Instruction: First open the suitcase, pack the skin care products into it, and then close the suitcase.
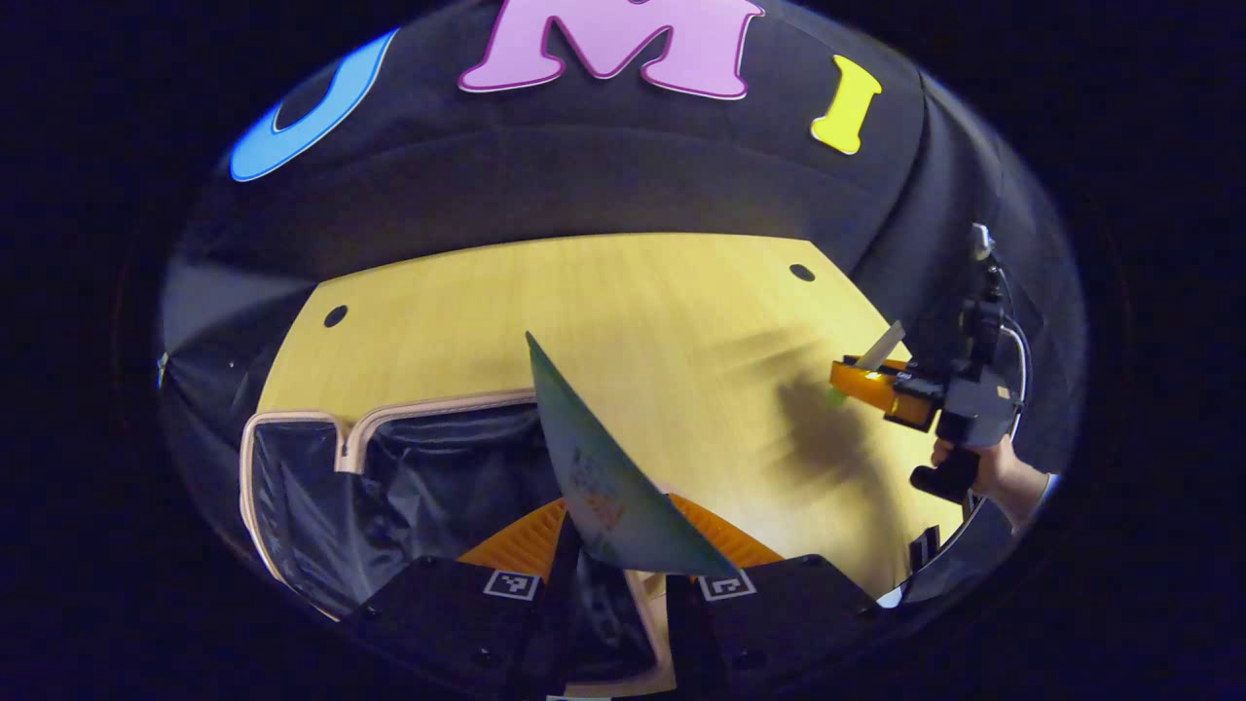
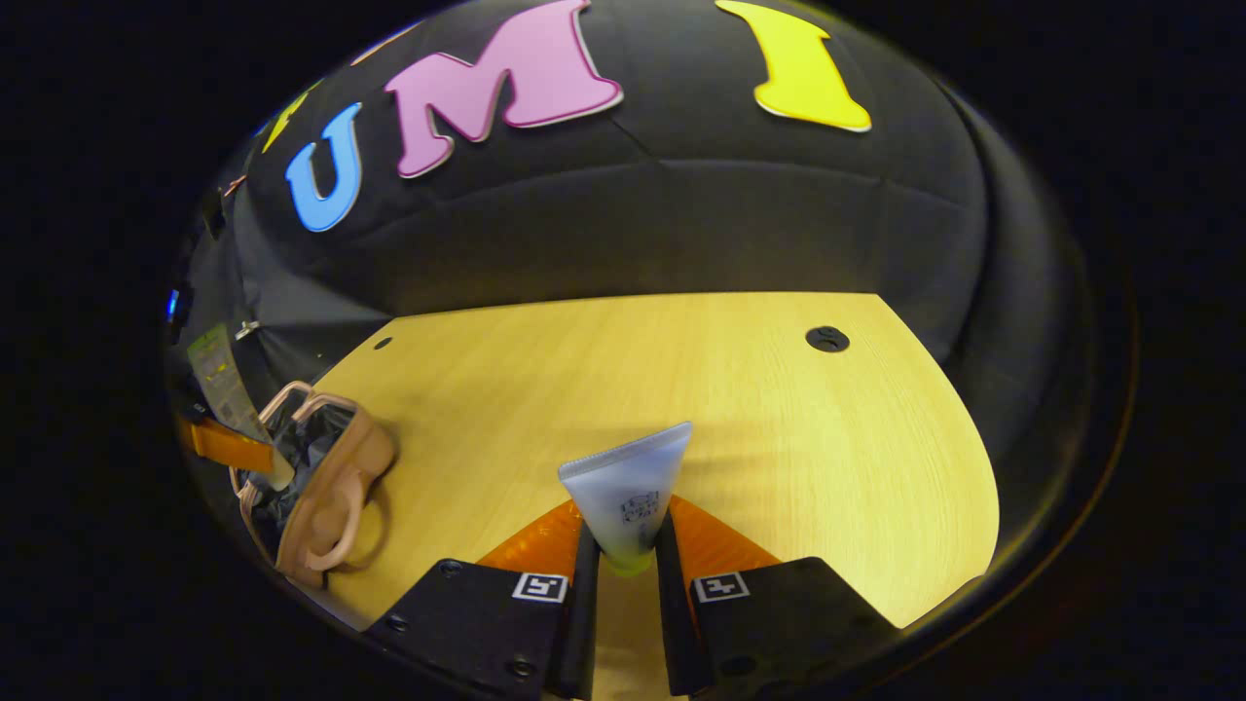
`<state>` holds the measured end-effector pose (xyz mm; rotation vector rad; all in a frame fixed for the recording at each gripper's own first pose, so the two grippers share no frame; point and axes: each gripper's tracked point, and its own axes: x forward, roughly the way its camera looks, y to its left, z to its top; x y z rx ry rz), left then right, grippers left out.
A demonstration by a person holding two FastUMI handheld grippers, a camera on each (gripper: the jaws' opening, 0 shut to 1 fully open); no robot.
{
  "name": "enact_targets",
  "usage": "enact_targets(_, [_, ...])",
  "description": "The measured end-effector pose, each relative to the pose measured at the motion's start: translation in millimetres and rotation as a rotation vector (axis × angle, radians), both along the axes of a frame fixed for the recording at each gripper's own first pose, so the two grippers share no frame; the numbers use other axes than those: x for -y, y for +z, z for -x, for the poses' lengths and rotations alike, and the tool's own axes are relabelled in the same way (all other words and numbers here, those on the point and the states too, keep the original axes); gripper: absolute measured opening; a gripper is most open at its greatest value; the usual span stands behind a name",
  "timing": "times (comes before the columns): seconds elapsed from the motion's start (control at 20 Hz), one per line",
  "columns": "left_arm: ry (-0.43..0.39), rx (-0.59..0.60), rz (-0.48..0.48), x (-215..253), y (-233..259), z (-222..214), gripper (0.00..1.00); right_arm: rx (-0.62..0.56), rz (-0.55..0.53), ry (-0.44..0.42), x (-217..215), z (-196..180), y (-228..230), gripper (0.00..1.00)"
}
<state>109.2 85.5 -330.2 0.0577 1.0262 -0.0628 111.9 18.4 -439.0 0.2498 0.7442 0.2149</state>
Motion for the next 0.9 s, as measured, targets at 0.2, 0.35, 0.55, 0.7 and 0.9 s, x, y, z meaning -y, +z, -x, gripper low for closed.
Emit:
enact_targets(0.2, [0.087, -0.219, -0.069, -63, -27, 47, 0.48, 0.069, -0.014, 0.110, -50, 14, 60, 0.32])
enact_targets(0.35, [0.131, -0.384, -0.072, -90, -57, 82, 0.48, 0.077, -0.059, 0.189, -101, 31, 91, 0.32])
enact_targets(0.55, [0.218, -0.494, -0.051, -106, -85, 98, 0.45, 0.039, -0.076, 0.245, -170, 54, 107, 0.32])
enact_targets(0.7, [0.254, -0.488, 0.004, -105, -87, 101, 0.55, -0.054, -0.094, 0.294, -225, 70, 103, 0.32])
enact_targets(0.9, [0.235, -0.252, 0.221, -88, -37, 87, 0.58, -0.229, -0.099, 0.329, -278, 92, 83, 0.32])
